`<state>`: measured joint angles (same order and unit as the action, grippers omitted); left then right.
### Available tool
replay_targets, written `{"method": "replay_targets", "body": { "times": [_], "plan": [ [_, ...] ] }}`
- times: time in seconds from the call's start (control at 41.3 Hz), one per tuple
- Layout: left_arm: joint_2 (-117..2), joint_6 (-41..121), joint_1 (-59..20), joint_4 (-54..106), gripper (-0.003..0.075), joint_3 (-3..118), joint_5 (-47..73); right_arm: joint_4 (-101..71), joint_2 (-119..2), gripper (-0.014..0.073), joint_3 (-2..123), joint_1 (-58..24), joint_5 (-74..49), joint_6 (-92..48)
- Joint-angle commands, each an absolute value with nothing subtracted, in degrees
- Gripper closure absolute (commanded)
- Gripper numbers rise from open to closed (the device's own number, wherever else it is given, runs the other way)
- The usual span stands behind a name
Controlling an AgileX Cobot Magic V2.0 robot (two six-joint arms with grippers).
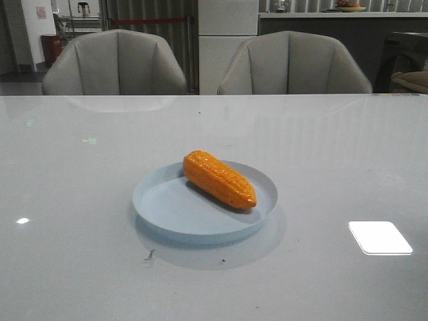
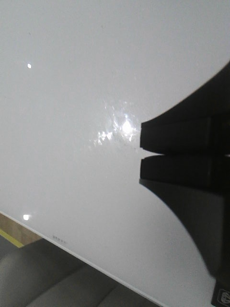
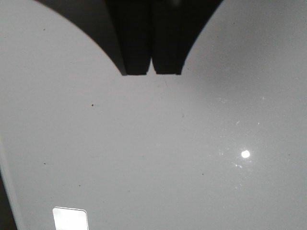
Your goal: Place corn on plate with both arms
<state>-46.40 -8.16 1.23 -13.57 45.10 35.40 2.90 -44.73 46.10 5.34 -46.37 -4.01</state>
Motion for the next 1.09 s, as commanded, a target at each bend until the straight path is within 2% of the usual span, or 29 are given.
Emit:
{"method": "replay_targets", "body": {
  "times": [0.0, 0.097, 0.388, 0.702, 1.066],
  "plan": [
    [-42.15, 2.44, 0.09, -8.58, 0.0631, 44.01, 25.83, 2.95, -44.34, 0.0563, 47.54, 5.82, -42.95, -4.35],
    [-37.34, 7.7, -2.28, -6.96, 0.0631, 39.1, 17.26, 2.95, -44.34, 0.0563, 47.54, 5.82, -42.95, -4.35],
    [-19.27, 3.97, -8.34, -6.6, 0.0631, 21.31, -6.37, 2.95, -44.34, 0.0563, 47.54, 5.82, -42.95, -4.35],
    [1.64, 0.0, -8.24, -6.6, 0.0631, 8.07, -4.67, 2.95, -44.34, 0.0563, 47.54, 5.82, -42.95, -4.35],
    [1.35, 0.0, -2.78, -6.66, 0.0631, -2.56, -3.92, 2.95, -44.34, 0.0563, 47.36, 5.82, -42.88, -4.35]
  ]
}}
